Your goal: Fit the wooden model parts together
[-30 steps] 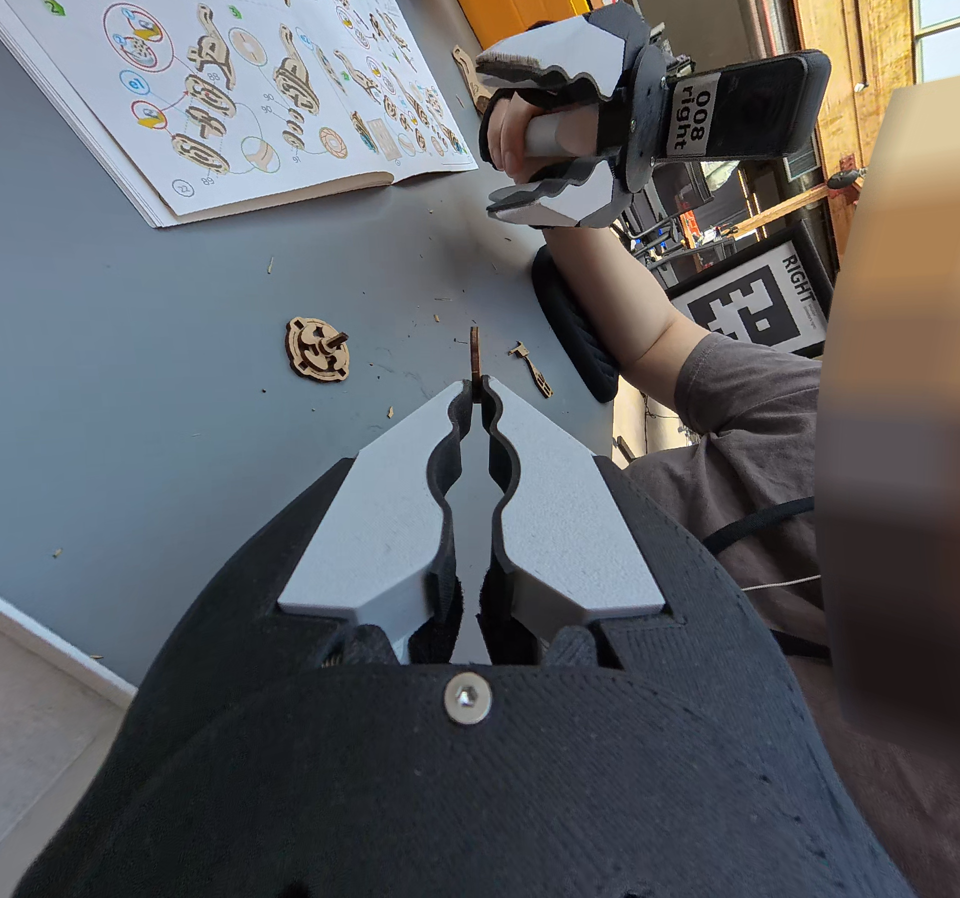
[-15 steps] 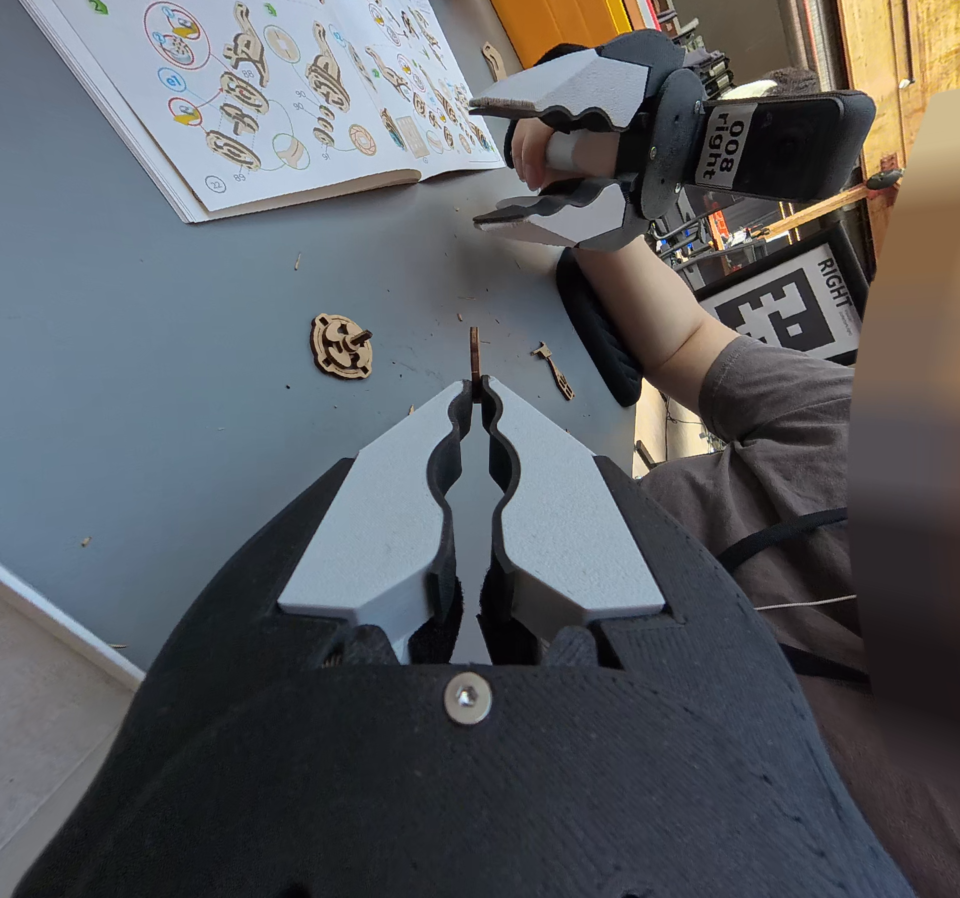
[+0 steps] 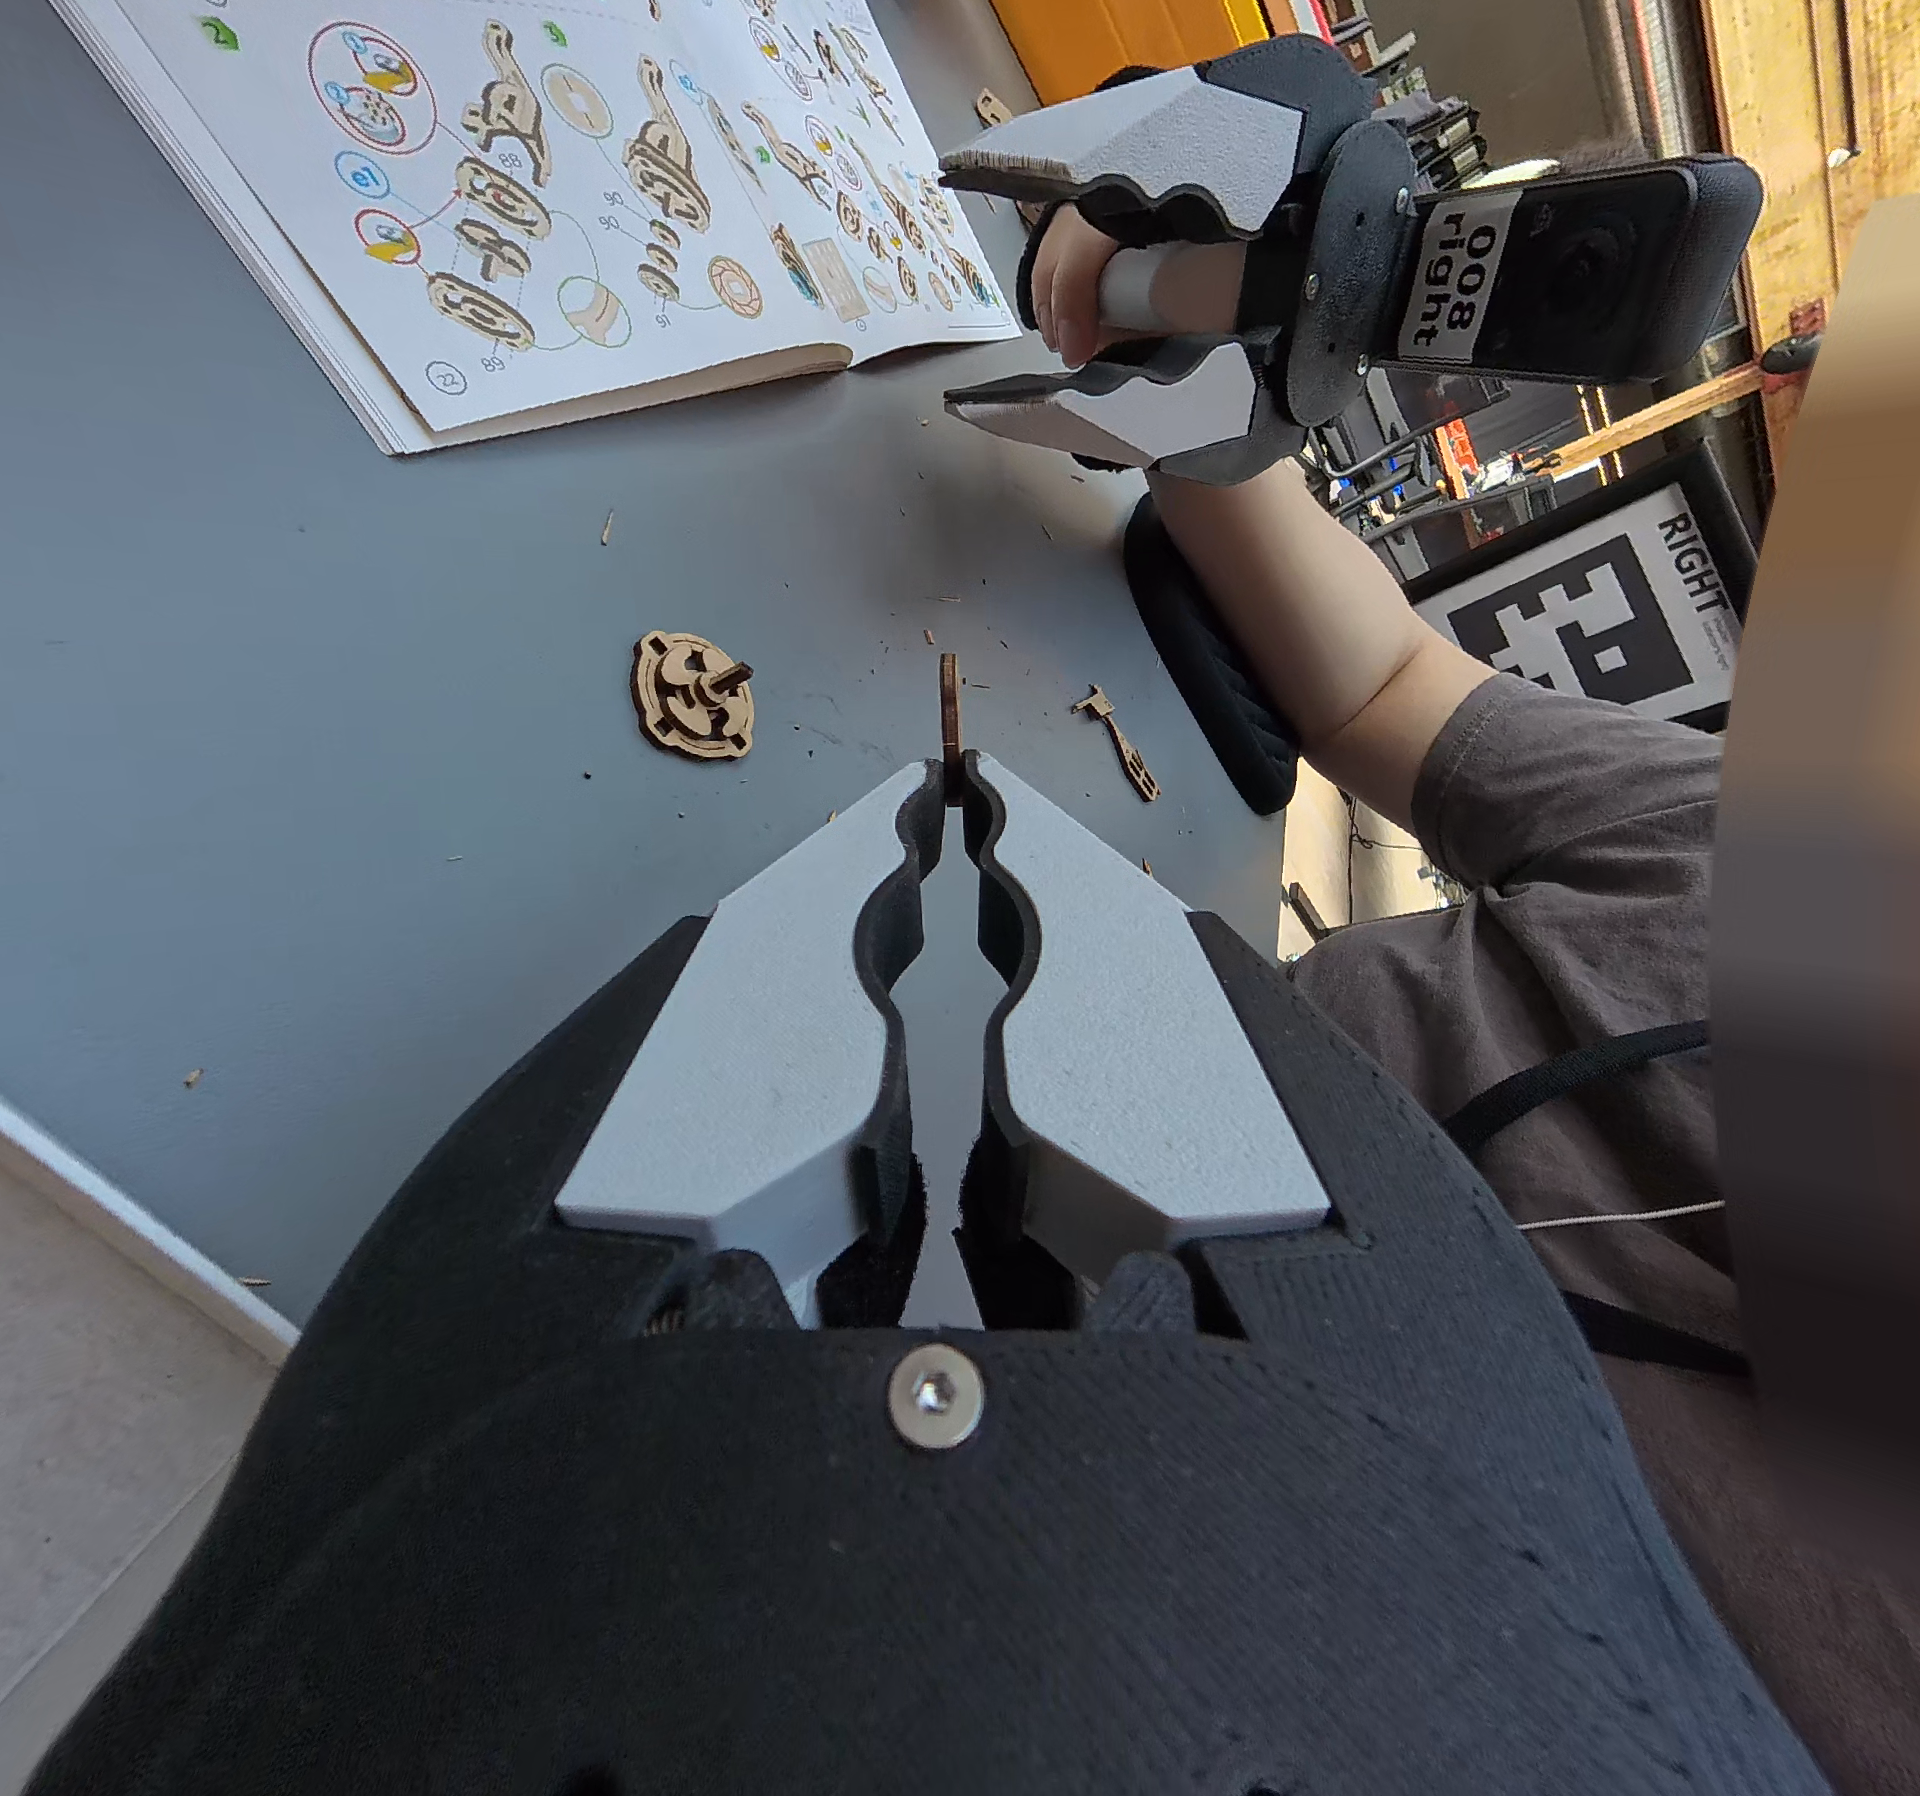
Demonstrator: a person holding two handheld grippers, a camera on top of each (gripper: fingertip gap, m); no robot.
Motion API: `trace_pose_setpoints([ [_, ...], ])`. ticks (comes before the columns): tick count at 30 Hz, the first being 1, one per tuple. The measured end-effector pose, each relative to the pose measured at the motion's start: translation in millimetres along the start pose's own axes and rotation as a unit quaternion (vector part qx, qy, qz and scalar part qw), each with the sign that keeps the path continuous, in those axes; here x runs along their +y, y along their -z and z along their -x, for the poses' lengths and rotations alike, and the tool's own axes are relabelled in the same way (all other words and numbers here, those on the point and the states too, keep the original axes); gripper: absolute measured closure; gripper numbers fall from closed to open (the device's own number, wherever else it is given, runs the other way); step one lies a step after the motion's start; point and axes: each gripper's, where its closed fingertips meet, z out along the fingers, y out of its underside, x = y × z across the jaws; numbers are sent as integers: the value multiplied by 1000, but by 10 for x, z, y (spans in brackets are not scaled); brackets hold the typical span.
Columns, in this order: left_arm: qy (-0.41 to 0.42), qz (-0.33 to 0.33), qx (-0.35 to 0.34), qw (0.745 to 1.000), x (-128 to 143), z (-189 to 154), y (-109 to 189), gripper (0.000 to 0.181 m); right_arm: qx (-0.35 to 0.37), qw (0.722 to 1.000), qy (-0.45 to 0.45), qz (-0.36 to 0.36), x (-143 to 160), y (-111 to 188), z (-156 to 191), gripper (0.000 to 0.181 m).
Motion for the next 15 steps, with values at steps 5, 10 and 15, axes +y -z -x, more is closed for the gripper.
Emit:
trace_pose_setpoints([
  [5,2,0,-2,1000,2,19,-1,181,-6,1000,0,-3,-5,3,15,144],
  [10,-2,-15,-14,1000,-51,57,51,181,-10,1000,4,-10,-37,10,36,144],
  [15,-17,-76,-29,997,-247,60,237,181,-13,1000,1,-9,-28,-1,44,144],
])
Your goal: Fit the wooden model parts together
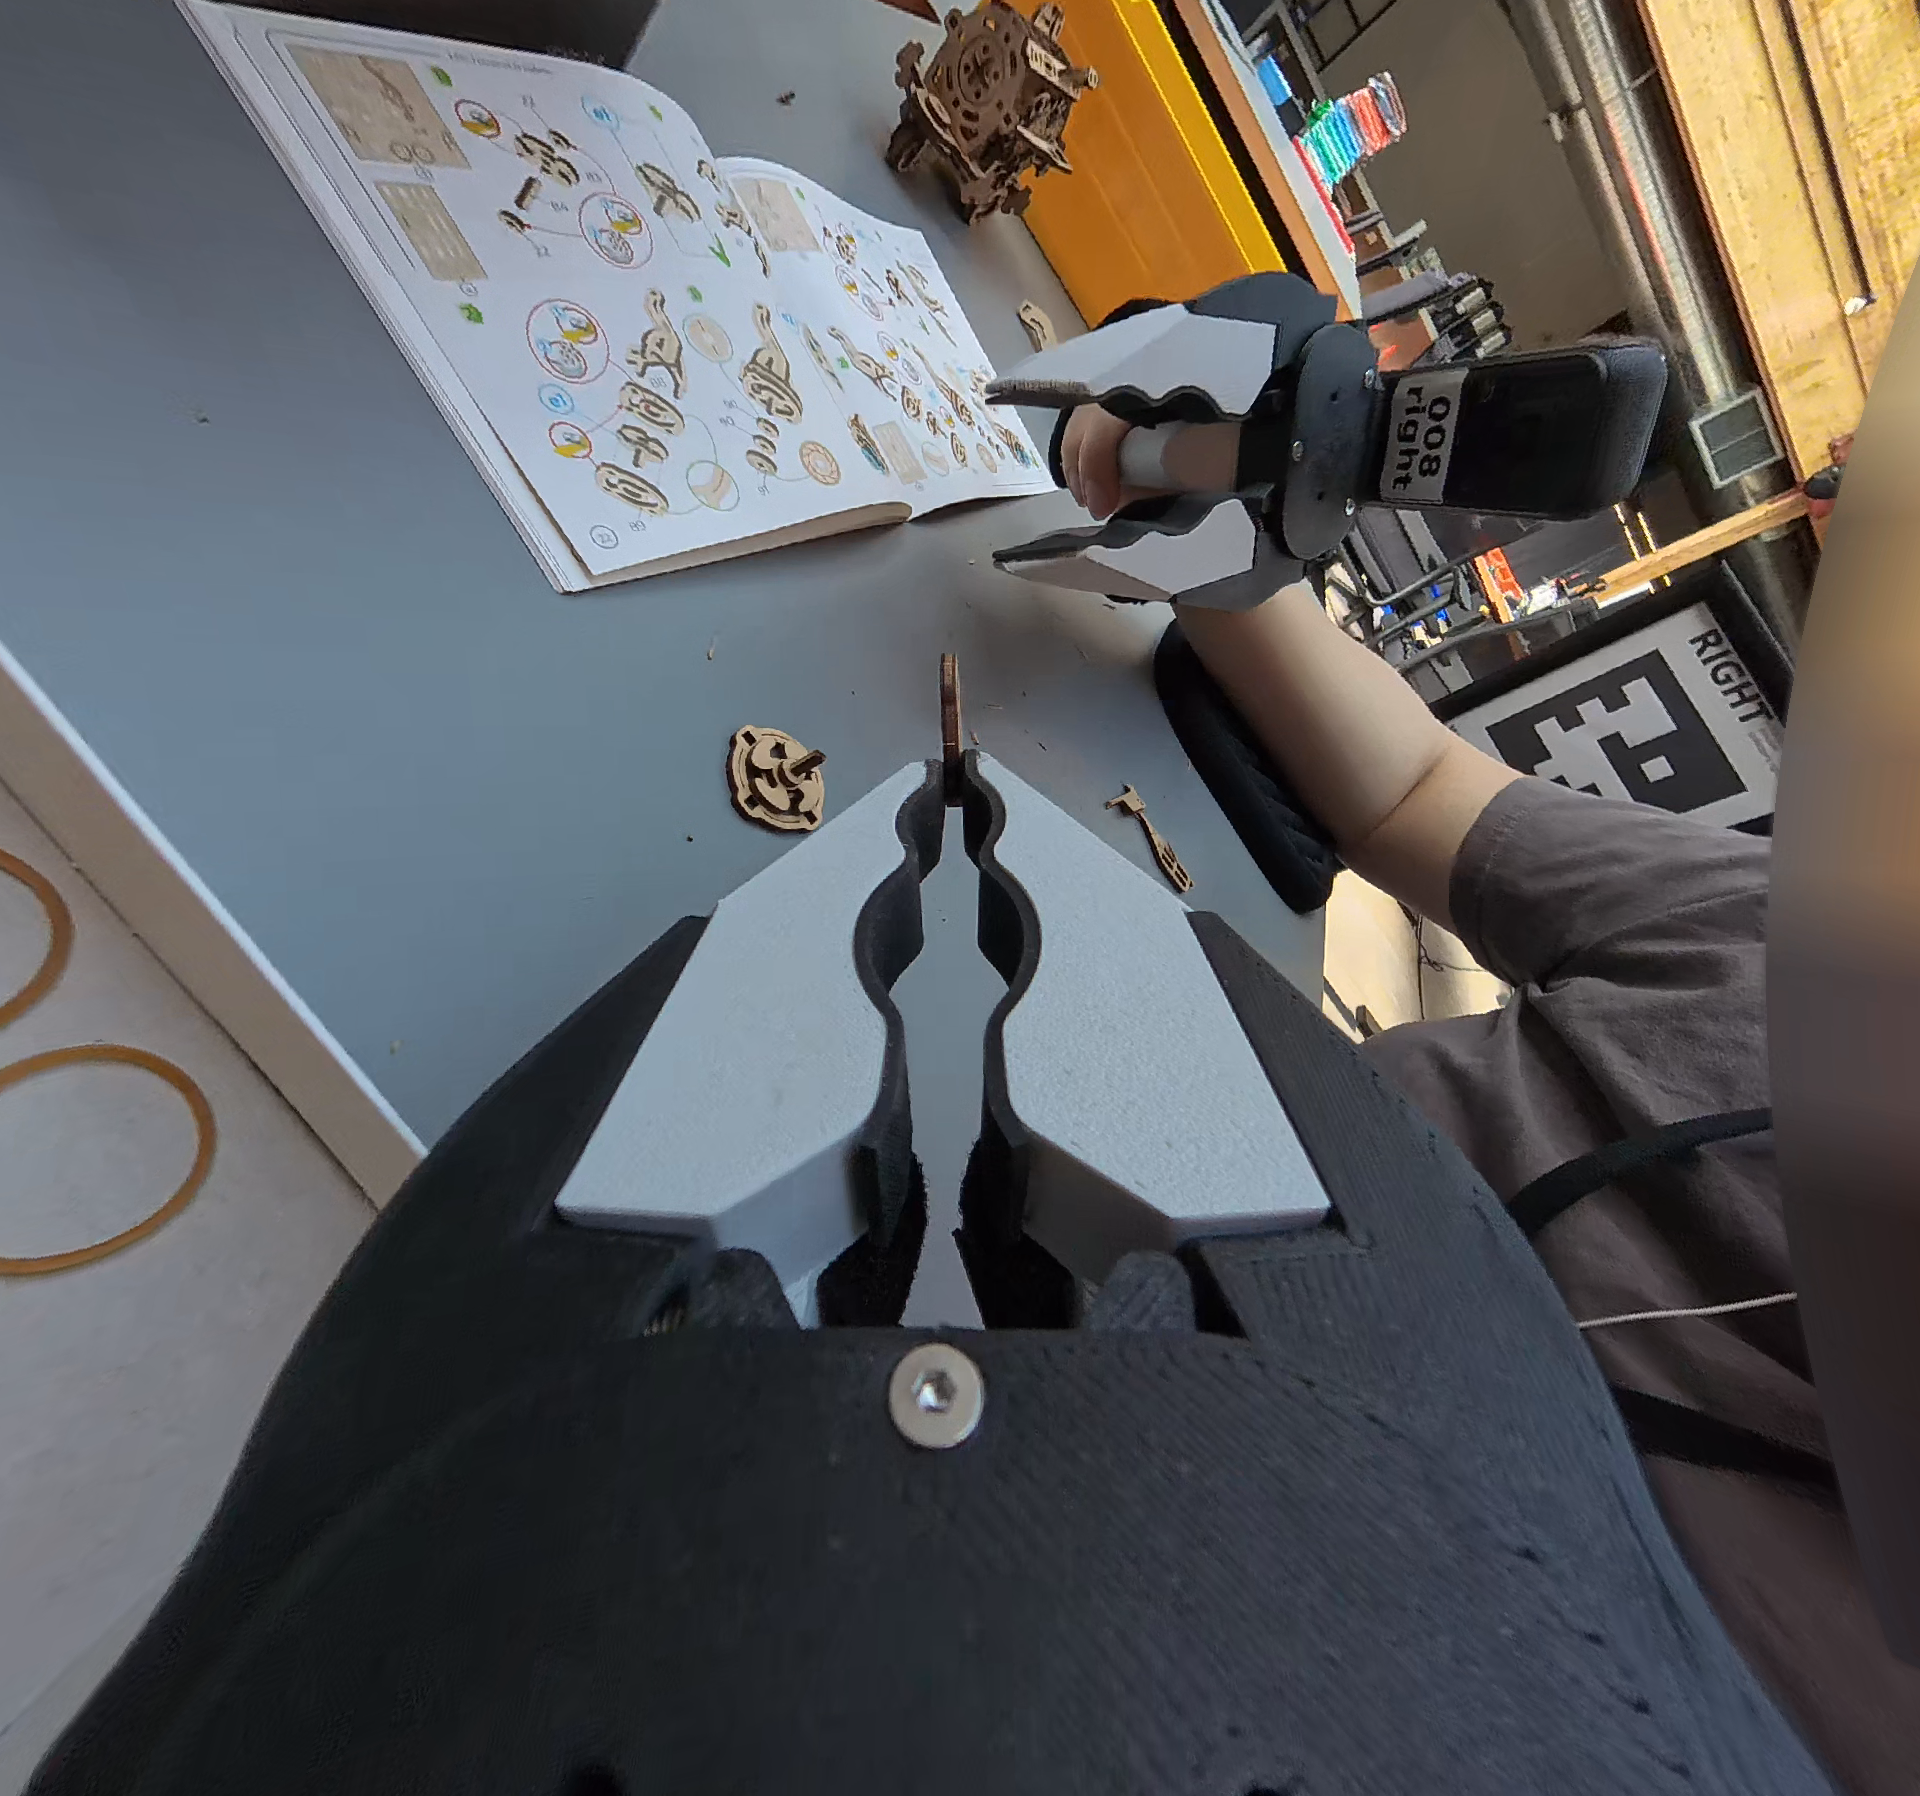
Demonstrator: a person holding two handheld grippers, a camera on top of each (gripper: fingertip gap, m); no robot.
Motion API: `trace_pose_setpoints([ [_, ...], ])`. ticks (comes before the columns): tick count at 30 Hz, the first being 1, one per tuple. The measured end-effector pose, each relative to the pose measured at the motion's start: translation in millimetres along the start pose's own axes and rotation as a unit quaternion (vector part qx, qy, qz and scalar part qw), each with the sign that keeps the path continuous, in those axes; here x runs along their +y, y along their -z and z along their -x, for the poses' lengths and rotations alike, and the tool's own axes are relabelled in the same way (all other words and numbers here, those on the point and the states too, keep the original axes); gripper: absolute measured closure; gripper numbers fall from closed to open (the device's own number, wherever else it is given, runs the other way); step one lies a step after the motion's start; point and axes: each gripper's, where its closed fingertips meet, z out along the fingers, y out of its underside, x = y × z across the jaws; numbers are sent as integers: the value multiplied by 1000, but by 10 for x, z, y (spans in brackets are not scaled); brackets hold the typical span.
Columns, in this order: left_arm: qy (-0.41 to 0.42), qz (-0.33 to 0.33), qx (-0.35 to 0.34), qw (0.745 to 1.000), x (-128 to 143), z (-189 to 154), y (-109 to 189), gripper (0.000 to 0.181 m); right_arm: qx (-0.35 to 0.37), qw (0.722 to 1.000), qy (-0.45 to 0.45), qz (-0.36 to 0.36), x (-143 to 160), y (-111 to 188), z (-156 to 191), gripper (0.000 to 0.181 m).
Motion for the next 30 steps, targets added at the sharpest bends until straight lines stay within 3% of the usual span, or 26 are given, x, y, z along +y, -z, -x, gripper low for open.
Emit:
trace_pose_setpoints([
  [30,8,-27,8,1000,-89,19,77,181,-12,1000,-21,7,67,-20,2,144],
])
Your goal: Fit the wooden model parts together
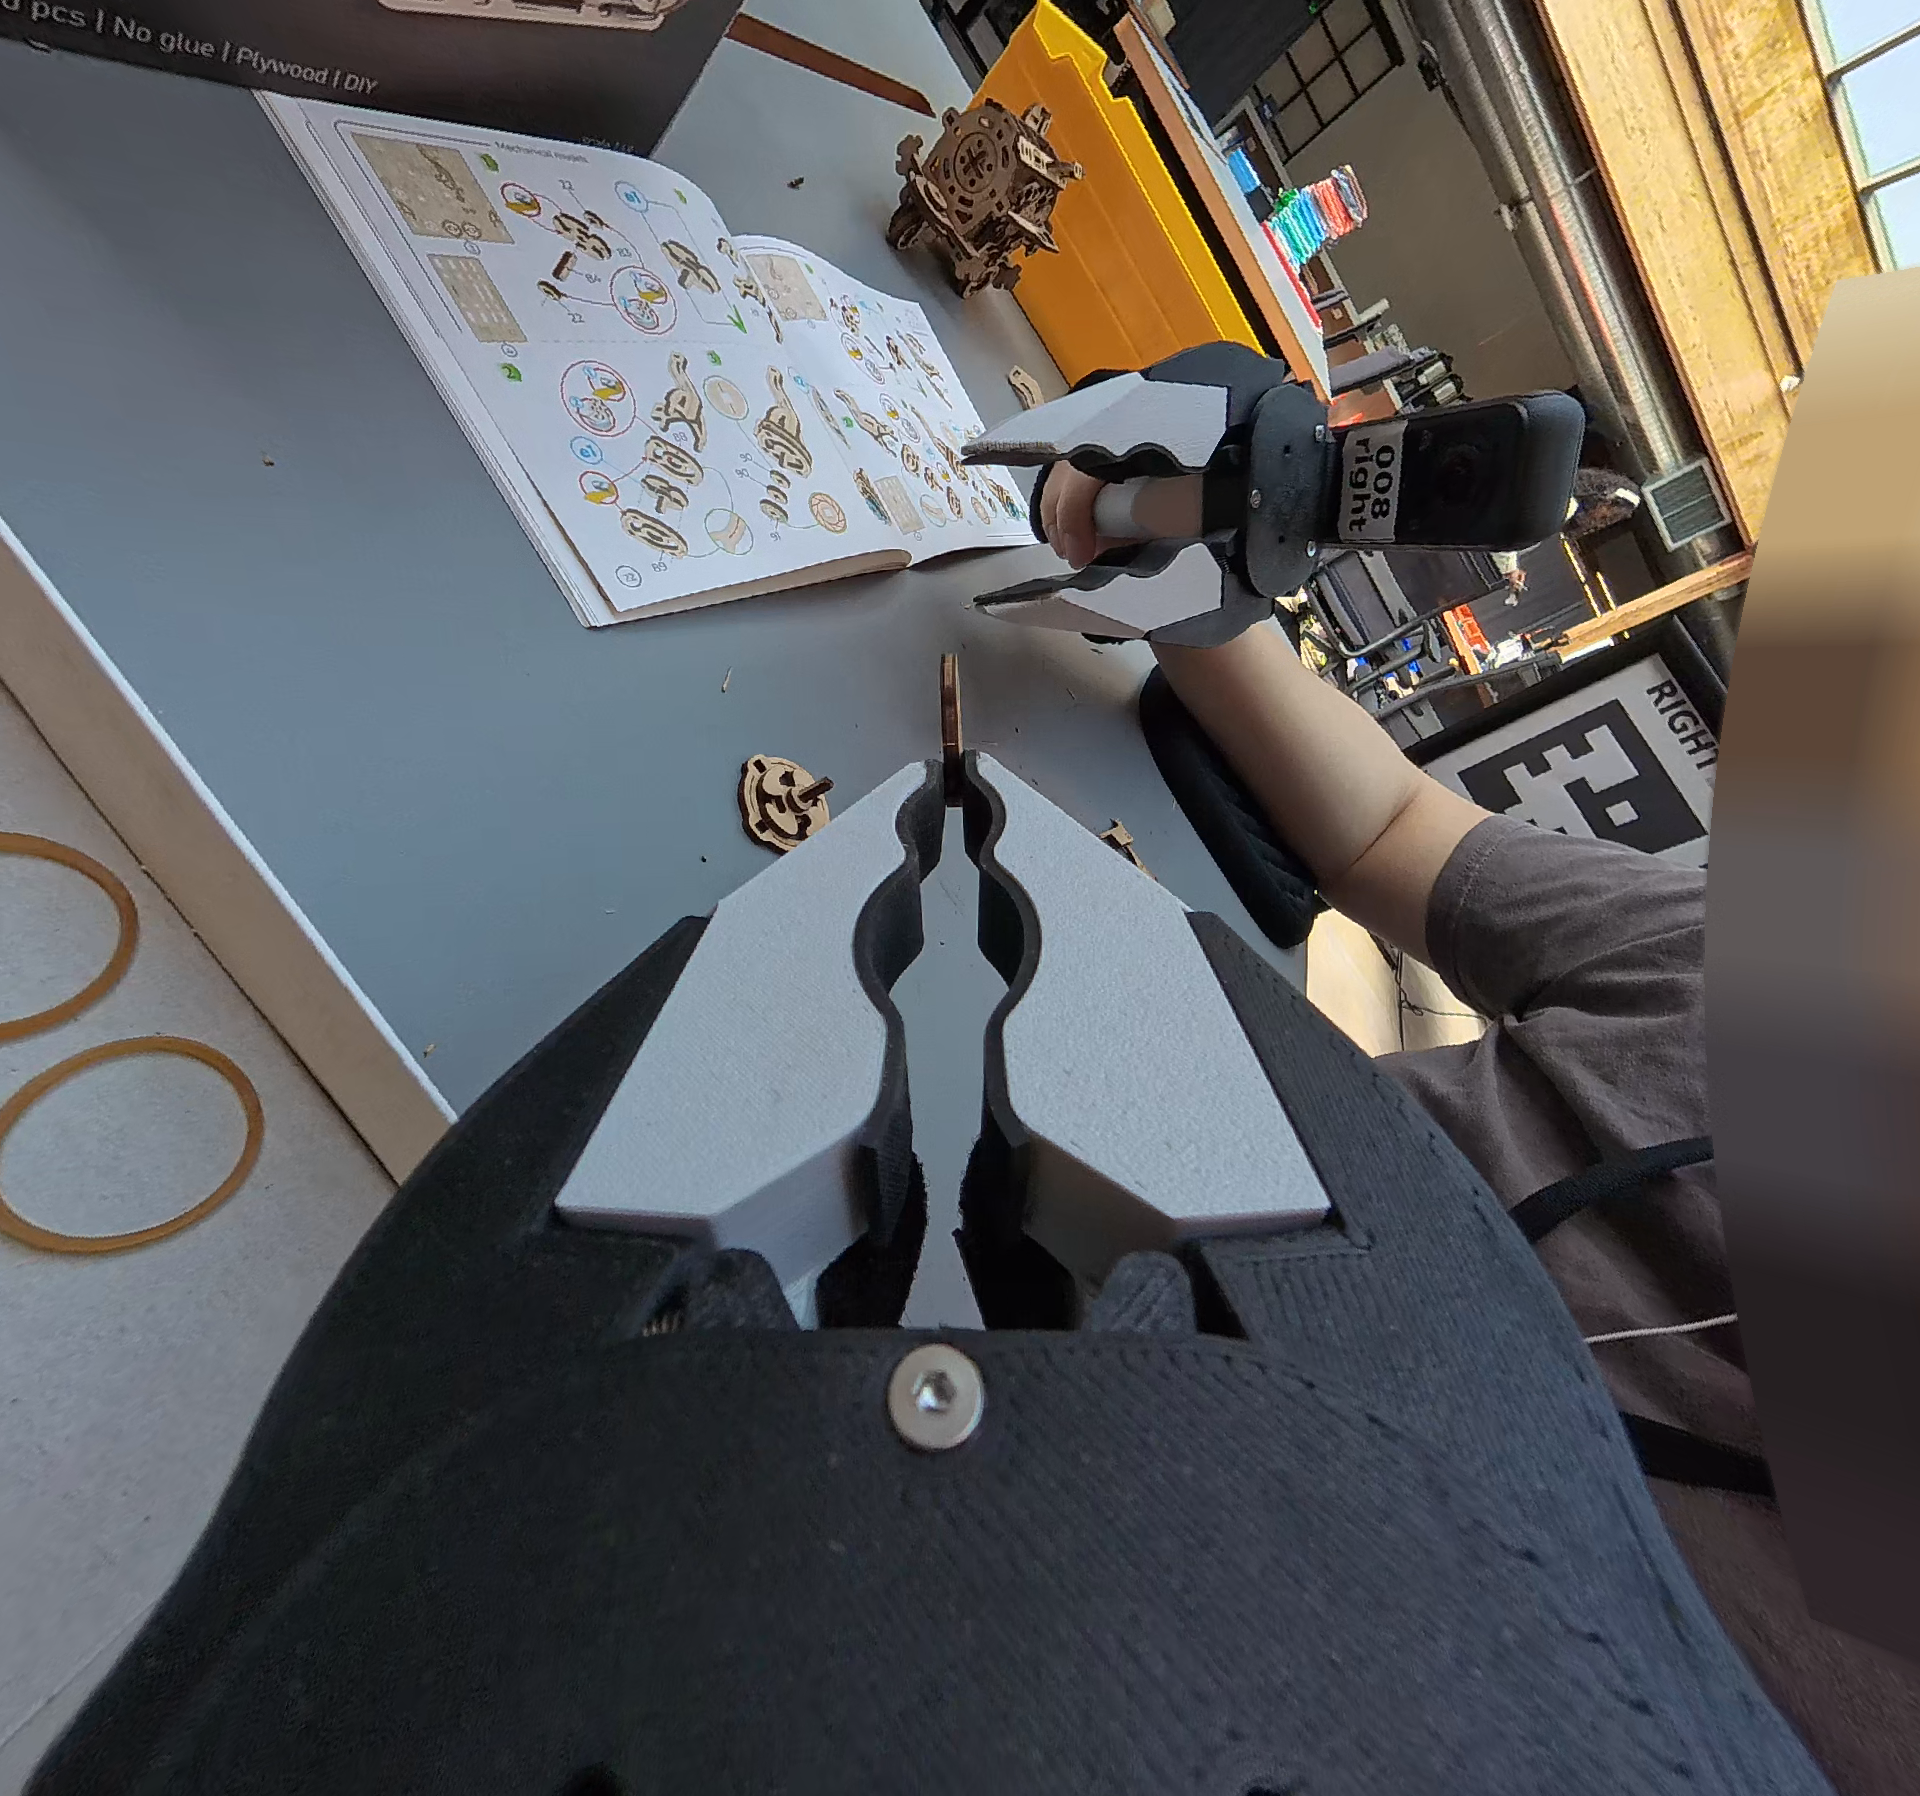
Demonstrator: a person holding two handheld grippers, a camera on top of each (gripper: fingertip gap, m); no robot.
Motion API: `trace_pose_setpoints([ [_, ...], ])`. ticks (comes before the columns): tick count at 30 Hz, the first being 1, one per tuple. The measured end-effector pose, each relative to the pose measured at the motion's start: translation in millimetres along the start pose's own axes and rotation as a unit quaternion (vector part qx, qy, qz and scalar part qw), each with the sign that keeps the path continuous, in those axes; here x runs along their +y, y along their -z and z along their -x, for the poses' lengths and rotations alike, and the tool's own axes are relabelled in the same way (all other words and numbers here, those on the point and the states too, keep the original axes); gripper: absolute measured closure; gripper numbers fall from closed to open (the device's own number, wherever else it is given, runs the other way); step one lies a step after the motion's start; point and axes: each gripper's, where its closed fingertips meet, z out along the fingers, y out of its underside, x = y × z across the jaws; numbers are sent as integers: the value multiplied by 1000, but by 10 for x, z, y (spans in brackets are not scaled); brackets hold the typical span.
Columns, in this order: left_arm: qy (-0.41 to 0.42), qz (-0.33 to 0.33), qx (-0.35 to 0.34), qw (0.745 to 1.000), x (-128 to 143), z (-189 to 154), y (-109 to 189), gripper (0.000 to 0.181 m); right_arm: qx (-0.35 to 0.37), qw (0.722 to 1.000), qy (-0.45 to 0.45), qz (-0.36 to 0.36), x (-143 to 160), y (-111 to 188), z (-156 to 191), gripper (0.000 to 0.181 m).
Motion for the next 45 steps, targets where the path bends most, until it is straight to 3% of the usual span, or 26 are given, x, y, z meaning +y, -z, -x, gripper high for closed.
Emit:
trace_pose_setpoints([
  [6,9,8,5,1000,24,-14,-4,181,-10,1000,-10,4,25,-19,25,144],
  [15,16,146,-27,989,515,-86,-177,181,-51,997,-52,4,-18,-116,185,143],
  [25,75,223,-8,972,864,-58,-310,181,-78,994,-76,14,41,-162,253,143],
  [32,81,238,-29,968,920,52,-291,181,-82,994,-65,19,40,-152,308,143],
  [45,104,264,-6,959,1011,24,-259,180,-69,995,-65,32,129,-123,230,143],
])
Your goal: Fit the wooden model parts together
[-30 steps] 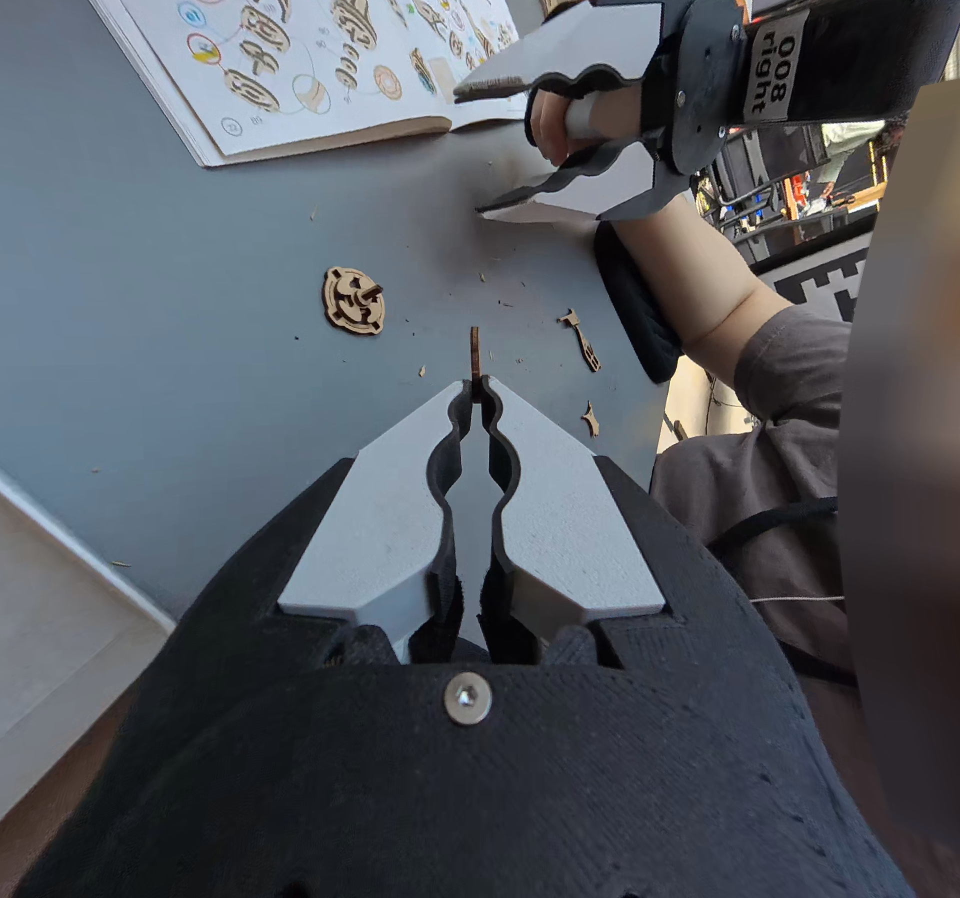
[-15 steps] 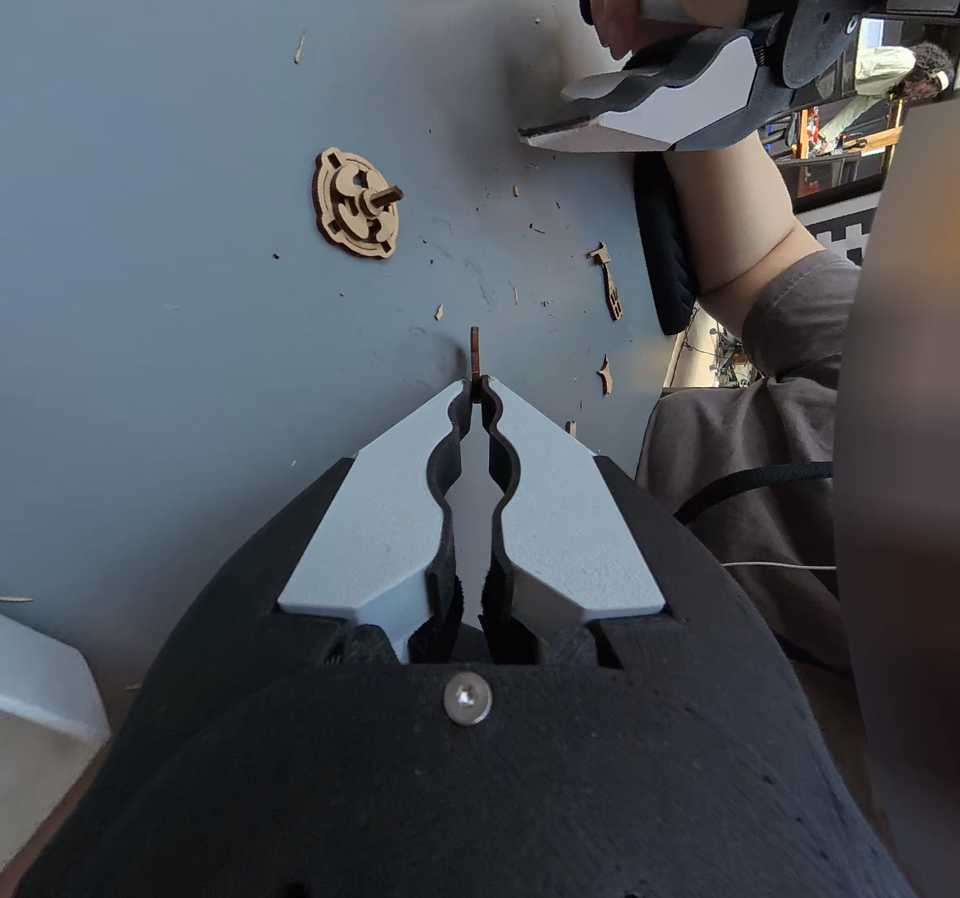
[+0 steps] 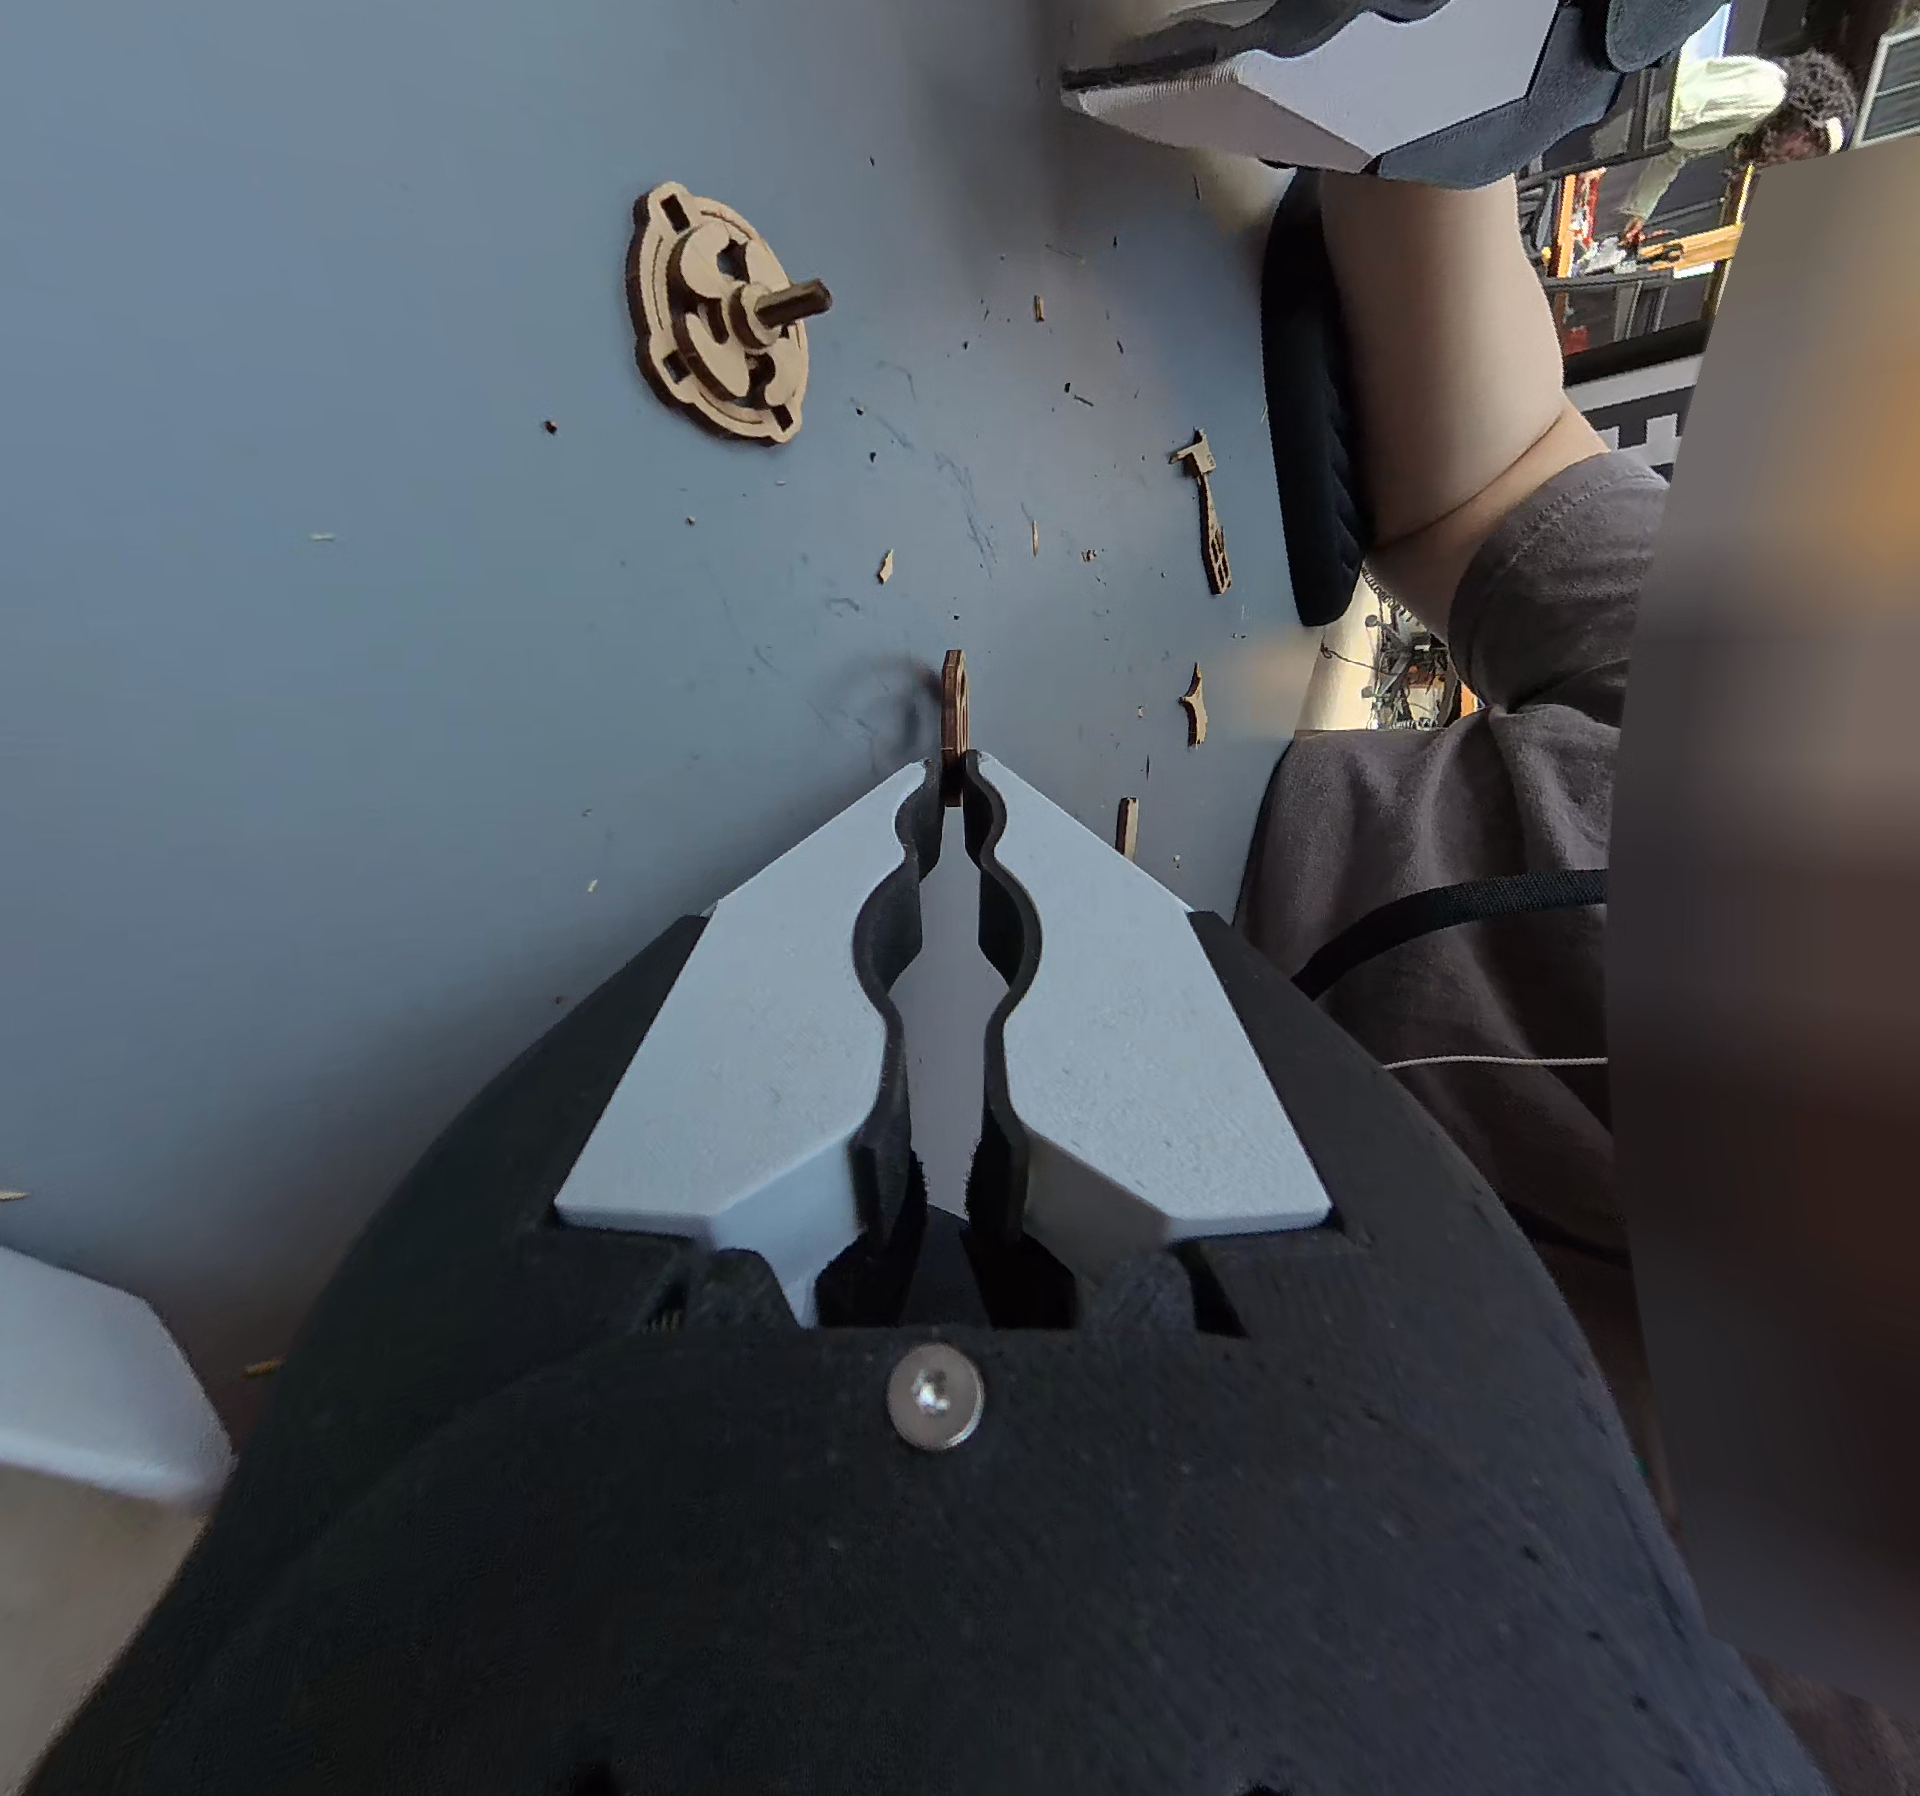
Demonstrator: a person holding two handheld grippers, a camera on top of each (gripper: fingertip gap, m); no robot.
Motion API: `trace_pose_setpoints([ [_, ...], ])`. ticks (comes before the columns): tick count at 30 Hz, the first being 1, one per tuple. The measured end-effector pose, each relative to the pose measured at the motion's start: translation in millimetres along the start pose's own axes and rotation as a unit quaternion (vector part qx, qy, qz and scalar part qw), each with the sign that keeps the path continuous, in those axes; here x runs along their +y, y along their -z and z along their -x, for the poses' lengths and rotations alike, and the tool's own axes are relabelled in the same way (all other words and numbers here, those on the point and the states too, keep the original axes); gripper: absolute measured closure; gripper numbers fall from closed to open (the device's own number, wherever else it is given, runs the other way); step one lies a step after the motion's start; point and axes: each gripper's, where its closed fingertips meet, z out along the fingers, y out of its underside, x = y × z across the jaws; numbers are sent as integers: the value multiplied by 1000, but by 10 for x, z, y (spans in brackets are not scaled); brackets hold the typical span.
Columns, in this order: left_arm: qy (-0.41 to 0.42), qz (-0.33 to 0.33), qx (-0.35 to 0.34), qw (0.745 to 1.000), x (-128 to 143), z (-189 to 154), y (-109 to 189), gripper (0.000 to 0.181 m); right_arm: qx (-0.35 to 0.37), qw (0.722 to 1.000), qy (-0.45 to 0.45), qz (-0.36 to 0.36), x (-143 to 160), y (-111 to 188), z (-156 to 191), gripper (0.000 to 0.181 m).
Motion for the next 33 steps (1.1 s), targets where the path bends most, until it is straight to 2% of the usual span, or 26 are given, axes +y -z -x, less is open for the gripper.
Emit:
trace_pose_setpoints([
  [33,-9,14,-32,999,38,51,11,178,-20,1000,11,1,-27,-27,108,143],
])
